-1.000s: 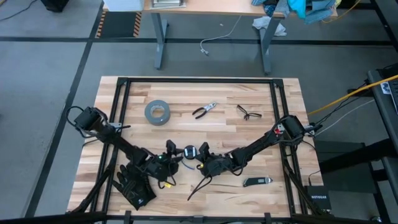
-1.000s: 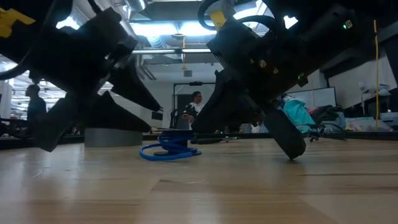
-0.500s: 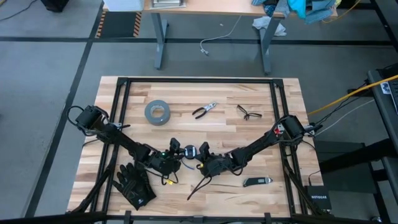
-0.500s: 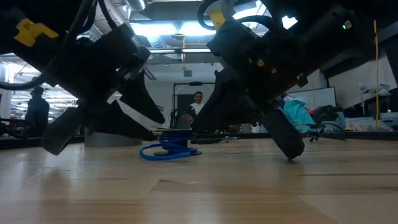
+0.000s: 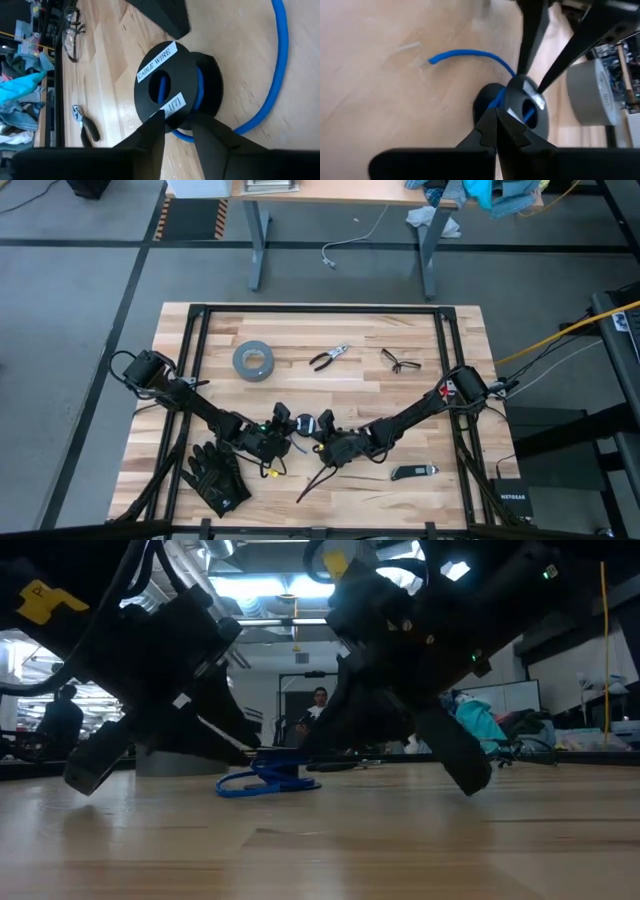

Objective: Coil cords
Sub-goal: Uncoil the blue wire cable from the black spool

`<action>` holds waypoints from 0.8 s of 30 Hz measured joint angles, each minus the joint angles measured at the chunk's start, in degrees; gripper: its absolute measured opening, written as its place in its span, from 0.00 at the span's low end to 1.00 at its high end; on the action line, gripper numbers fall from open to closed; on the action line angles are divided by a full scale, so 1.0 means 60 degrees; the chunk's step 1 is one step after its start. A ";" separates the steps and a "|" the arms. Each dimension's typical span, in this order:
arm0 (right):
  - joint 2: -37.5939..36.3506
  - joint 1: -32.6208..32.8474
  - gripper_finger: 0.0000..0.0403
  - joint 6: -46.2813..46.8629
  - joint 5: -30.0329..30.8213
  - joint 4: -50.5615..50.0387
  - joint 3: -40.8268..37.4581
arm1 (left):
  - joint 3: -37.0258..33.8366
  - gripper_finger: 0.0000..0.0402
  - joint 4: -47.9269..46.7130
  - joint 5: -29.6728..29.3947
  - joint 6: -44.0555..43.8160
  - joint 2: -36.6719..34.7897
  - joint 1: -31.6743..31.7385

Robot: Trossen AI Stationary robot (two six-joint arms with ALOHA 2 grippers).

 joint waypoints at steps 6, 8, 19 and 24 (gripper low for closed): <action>0.0000 -0.0069 0.00 0.0266 -0.0216 -0.0062 0.0007 | 0.0000 0.10 0.0037 0.0028 0.0223 0.0032 0.0004; -0.0002 -0.0069 0.00 0.0265 -0.0217 -0.0022 0.0015 | 0.0000 0.10 0.0050 0.0038 0.0339 0.0038 0.0004; -0.0011 -0.0062 0.03 0.0263 -0.0187 0.0026 0.0022 | 0.0004 0.08 0.0719 -0.0027 0.0436 0.0117 0.0073; -0.0070 0.0059 0.07 0.0260 0.0292 0.0062 0.0025 | 0.0004 0.01 0.0716 -0.0238 0.0541 0.0117 0.0101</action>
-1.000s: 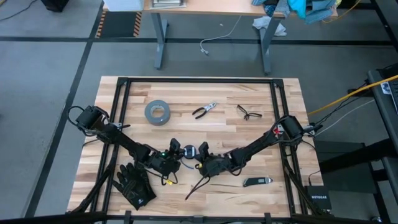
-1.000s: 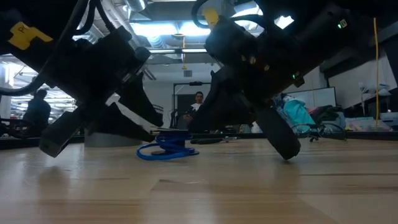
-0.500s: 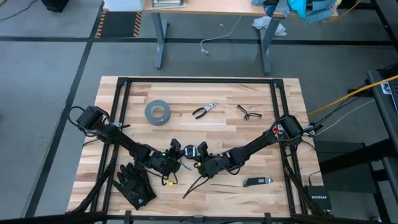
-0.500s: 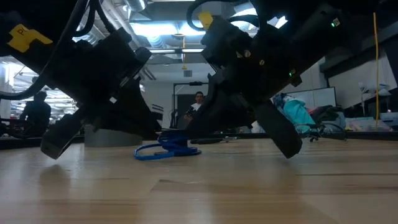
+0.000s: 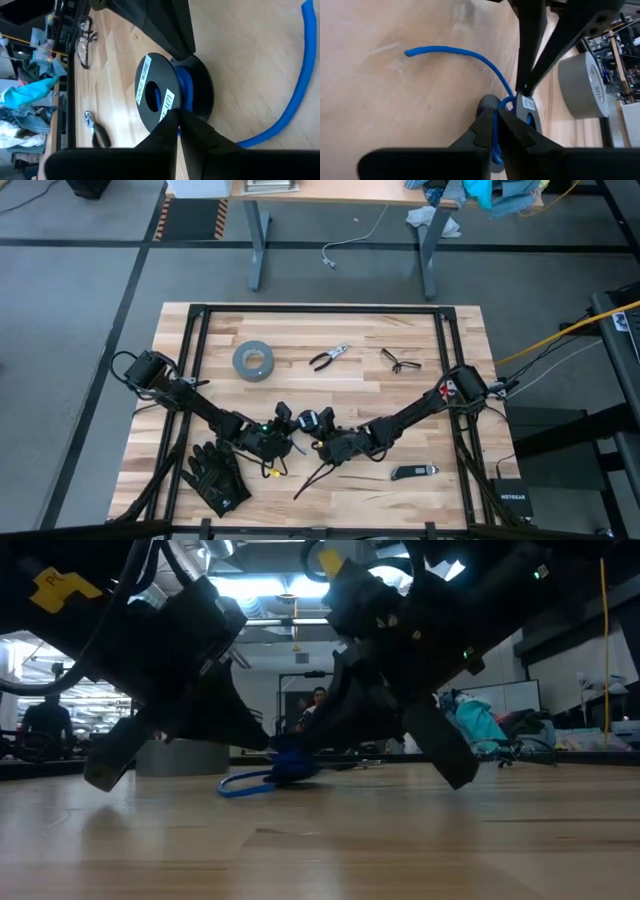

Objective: Coil cords
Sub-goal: Uncoil the blue wire cable from the black spool

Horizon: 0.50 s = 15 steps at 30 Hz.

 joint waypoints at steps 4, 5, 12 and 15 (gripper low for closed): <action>-0.0257 0.0307 0.10 -0.0008 0.0106 -0.0224 0.0004 | 0.0000 0.01 -0.0005 -0.0008 -0.0199 0.0000 0.0038; -0.0411 0.0427 0.11 -0.0011 0.0200 -0.0385 0.0004 | 0.0000 0.01 -0.0004 -0.0010 -0.0267 0.0000 0.0038; -0.1932 0.0950 0.25 0.0570 0.1160 -0.2255 0.0007 | 0.0000 0.00 -0.0020 0.0009 -0.0389 -0.0026 -0.0020; -0.2155 0.0650 0.34 0.0953 0.0963 -0.2635 0.0022 | 0.0000 0.00 0.0040 0.0231 -0.0356 -0.0066 -0.0050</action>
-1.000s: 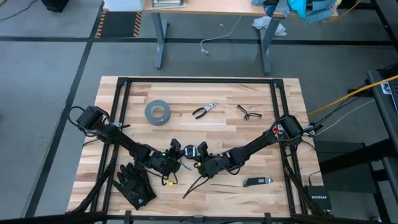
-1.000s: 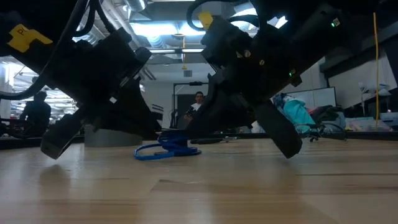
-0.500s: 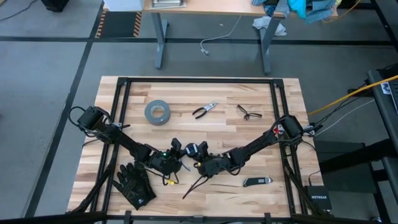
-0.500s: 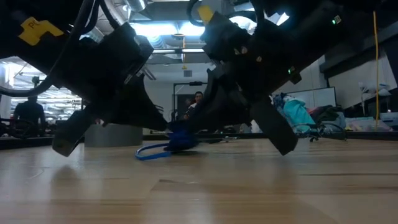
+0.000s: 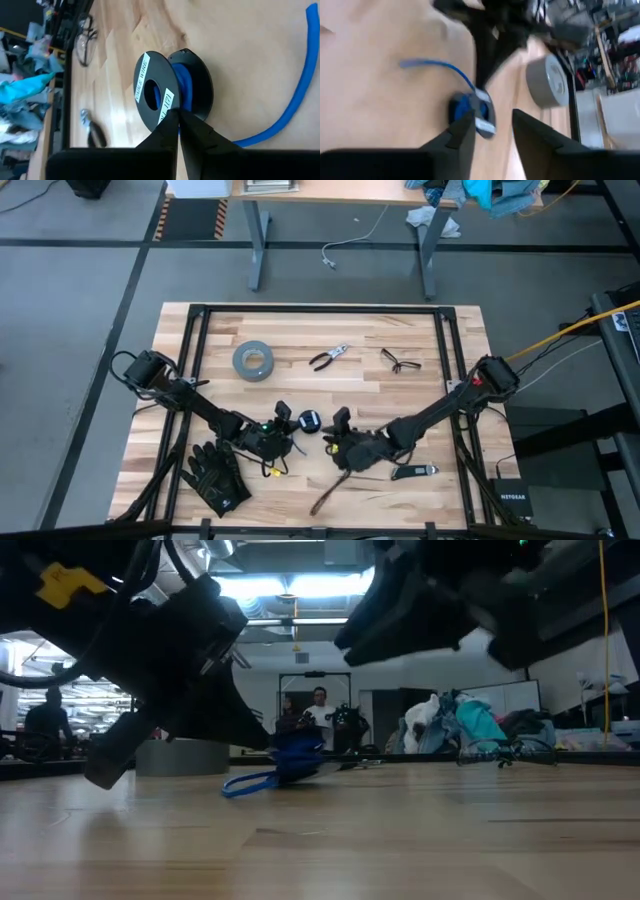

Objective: Coil cords
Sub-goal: Uncoil the blue wire cable from the black spool

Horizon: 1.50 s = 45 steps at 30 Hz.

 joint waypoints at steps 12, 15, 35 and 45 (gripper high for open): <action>0.0306 -0.0911 0.46 -0.0356 -0.1451 -0.0546 -0.0051 | 0.0000 0.00 0.0477 0.0605 -0.0477 -0.0025 -0.0141; 0.0306 -0.0887 0.43 -0.0703 -0.1560 -0.0540 -0.0051 | 0.0000 0.00 0.0541 0.0638 -0.0527 -0.0025 -0.0168; 0.0306 -0.0894 0.30 -0.0569 -0.2847 -0.0457 -0.0051 | 0.0000 0.00 0.0778 0.1313 -0.1408 -0.0025 -0.0153; 0.0306 -0.0887 0.36 -0.0367 -0.2716 -0.0669 -0.0051 | 0.0000 0.00 0.0717 0.1298 -0.1547 -0.0025 -0.0149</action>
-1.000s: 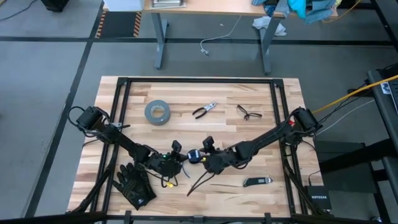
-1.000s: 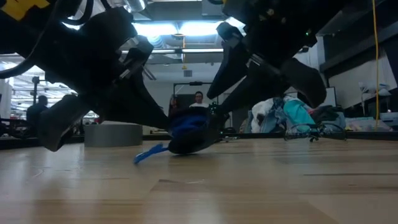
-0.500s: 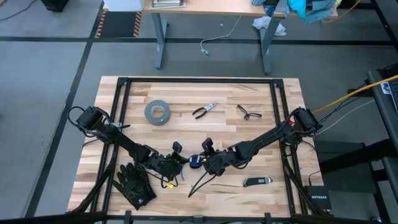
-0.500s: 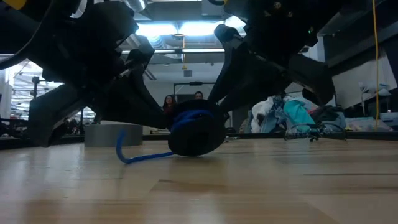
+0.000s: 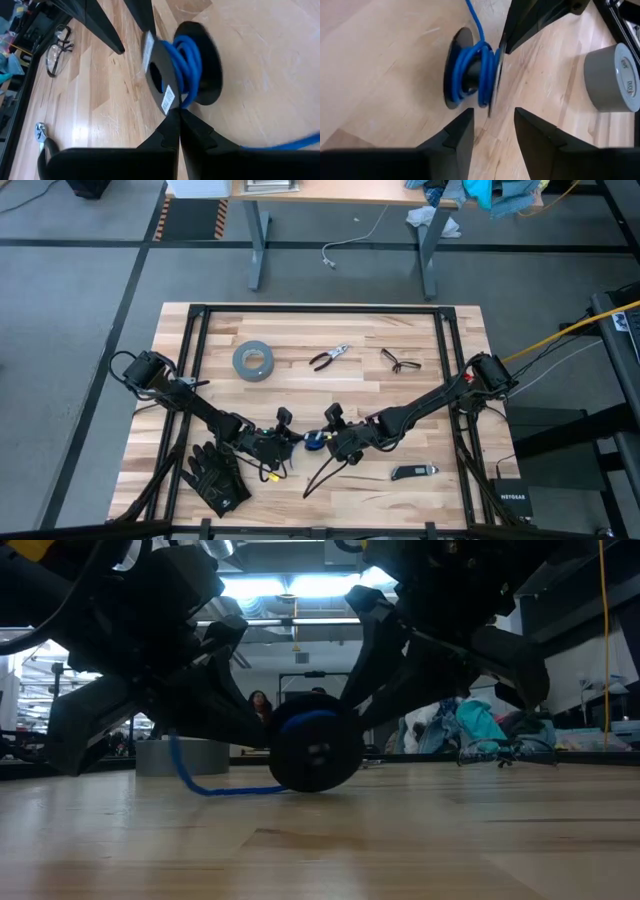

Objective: Coil cords
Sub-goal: Uncoil the blue wire cable from the black spool

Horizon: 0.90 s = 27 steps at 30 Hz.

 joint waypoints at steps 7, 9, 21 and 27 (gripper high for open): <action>0.0000 0.0000 0.39 0.0428 -0.0005 -0.0032 0.0000 | 0.0000 0.00 -0.0074 0.0002 -0.0188 0.0000 0.0000; 0.0000 0.0000 0.39 0.0577 -0.0009 0.0010 0.0000 | 0.0000 0.00 -0.0072 0.0002 -0.0208 0.0000 0.0000; -0.0007 -0.0015 0.30 0.0873 -0.0500 0.0632 0.0000 | 0.0000 0.00 0.0006 0.0017 -0.0290 0.0000 0.0000; -0.0007 -0.0015 0.19 0.0903 -0.0532 0.0634 0.0000 | 0.0000 0.00 0.0052 0.0103 -0.0395 0.0000 0.0051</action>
